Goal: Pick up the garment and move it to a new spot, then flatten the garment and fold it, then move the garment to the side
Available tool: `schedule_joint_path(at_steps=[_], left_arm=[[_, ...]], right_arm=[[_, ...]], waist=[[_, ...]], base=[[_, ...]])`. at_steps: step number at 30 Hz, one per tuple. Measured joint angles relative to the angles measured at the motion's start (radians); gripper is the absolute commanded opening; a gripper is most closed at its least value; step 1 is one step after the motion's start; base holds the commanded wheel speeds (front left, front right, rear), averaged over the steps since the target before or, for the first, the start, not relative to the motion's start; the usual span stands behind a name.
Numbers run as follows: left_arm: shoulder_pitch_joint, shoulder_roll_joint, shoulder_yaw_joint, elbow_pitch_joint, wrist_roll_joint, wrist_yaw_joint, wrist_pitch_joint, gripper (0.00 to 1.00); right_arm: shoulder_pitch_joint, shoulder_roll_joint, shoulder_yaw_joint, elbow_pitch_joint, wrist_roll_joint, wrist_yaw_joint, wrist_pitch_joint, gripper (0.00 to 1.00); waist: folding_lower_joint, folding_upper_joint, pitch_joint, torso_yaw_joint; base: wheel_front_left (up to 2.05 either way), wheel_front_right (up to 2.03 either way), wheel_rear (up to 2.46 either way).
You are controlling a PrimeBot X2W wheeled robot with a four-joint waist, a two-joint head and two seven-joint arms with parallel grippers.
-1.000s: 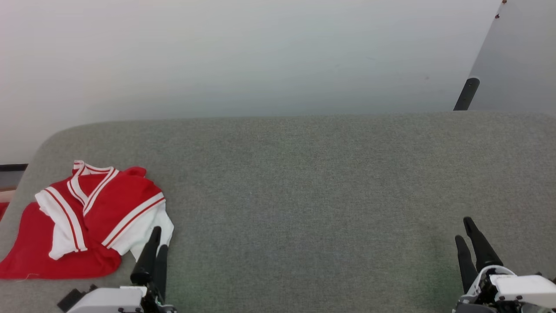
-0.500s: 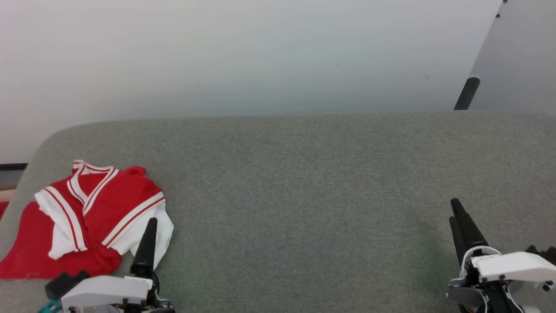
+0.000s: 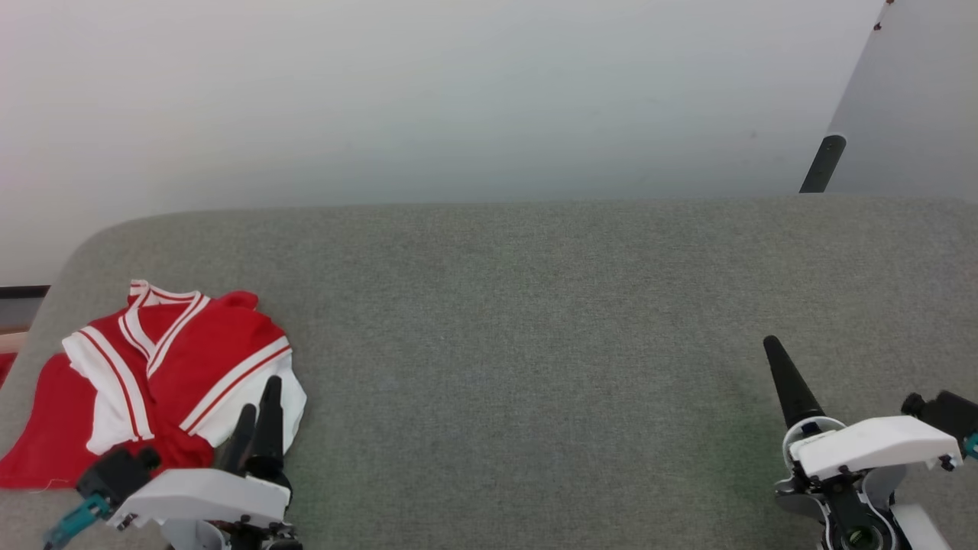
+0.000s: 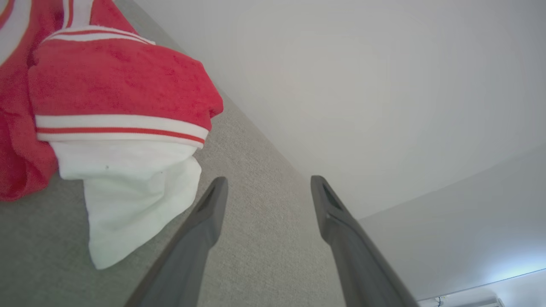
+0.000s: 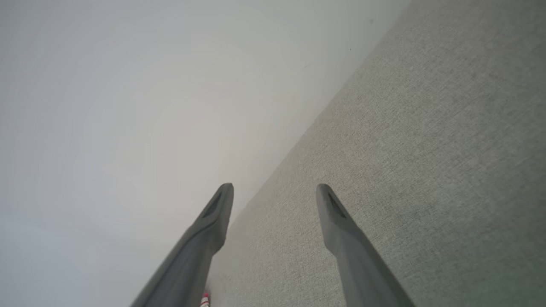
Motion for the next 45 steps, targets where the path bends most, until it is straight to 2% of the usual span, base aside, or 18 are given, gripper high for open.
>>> schedule_joint_path(at_steps=[9,24,45], left_arm=[[-0.008,0.025,-0.013,0.0,0.178,0.013,-0.031,1.0],[-0.011,0.055,-0.024,0.005,0.393,0.023,-0.075,1.0],[-0.02,0.068,-0.019,0.016,0.598,-0.001,-0.128,1.0]], right_arm=[[-0.046,-0.025,0.043,0.052,-0.198,0.0,-0.032,1.0],[-0.095,-0.035,0.057,0.117,-0.463,0.0,-0.077,1.0],[-0.127,-0.044,0.056,0.151,-0.691,0.0,-0.123,1.0]], waist=[[0.0,0.0,-0.004,0.001],[0.0,0.0,-0.006,0.004],[0.0,0.0,-0.014,-0.002]], base=[[0.0,0.0,0.0],[0.0,0.0,0.0],[0.0,0.0,0.0]])
